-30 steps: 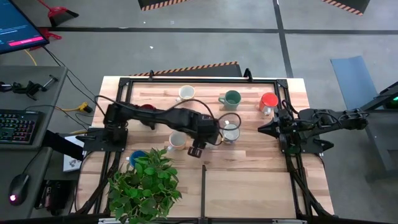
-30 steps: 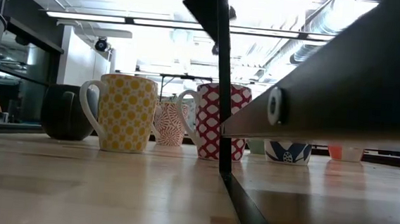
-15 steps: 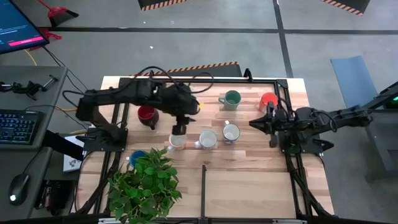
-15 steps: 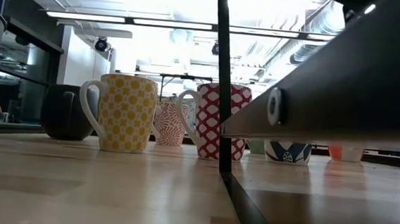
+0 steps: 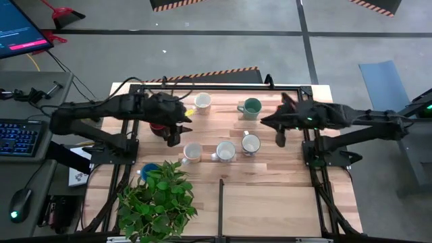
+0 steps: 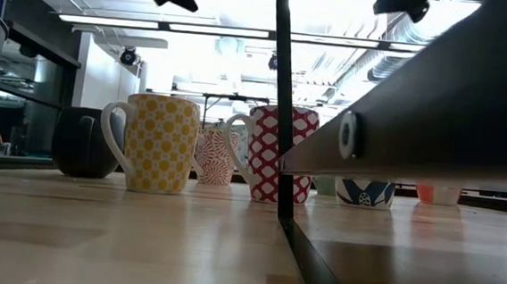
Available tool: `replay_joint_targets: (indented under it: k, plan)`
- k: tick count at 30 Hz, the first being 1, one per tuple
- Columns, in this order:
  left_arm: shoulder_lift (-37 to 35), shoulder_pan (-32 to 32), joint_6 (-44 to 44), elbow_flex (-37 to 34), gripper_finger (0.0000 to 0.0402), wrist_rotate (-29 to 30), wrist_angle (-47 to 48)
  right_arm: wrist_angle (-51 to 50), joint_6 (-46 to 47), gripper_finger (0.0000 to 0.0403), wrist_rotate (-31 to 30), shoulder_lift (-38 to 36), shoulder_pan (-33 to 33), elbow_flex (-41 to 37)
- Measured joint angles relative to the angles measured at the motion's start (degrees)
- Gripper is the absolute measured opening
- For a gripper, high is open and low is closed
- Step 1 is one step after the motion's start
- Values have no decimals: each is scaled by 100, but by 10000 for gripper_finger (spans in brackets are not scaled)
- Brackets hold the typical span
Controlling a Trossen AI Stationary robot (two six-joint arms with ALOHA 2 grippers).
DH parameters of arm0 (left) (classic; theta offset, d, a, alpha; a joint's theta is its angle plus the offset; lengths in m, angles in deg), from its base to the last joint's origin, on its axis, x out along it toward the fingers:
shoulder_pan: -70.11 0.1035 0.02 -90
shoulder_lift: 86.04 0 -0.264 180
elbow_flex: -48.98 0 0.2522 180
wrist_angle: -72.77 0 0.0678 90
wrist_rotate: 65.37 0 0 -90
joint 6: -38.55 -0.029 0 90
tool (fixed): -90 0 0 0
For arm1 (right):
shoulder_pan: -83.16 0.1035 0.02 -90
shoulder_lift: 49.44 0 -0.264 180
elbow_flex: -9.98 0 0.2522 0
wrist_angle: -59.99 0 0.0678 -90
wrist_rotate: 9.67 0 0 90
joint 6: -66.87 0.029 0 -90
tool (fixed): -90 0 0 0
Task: Place coffee mugs
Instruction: Put the blue patterned mug on the shelf
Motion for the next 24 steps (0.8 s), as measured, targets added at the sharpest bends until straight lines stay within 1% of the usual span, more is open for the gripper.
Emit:
replay_joint_targets:
  k: [3, 5, 10, 14, 19, 24]
  plan:
    - [-225, 0, 126, -389, 152, 51, -341, -568, -182, 40, 270, 545, -204, 373]
    - [-253, 0, 126, -537, 152, 78, -425, -826, -183, 57, 381, 853, -337, 468]
    - [-138, -37, 183, -636, 152, 87, -543, -1202, 69, 108, 605, 1514, -657, 475]
    - [-23, -112, 179, -637, 152, 85, -645, -1499, 24, 136, 717, 2027, -810, 475]
    - [82, -201, 174, -637, 152, 88, -684, -1438, -186, 146, 1058, 2559, -819, 475]
    - [99, -205, 168, -637, 152, 105, -695, -1360, -332, 145, 1067, 2980, -777, 475]
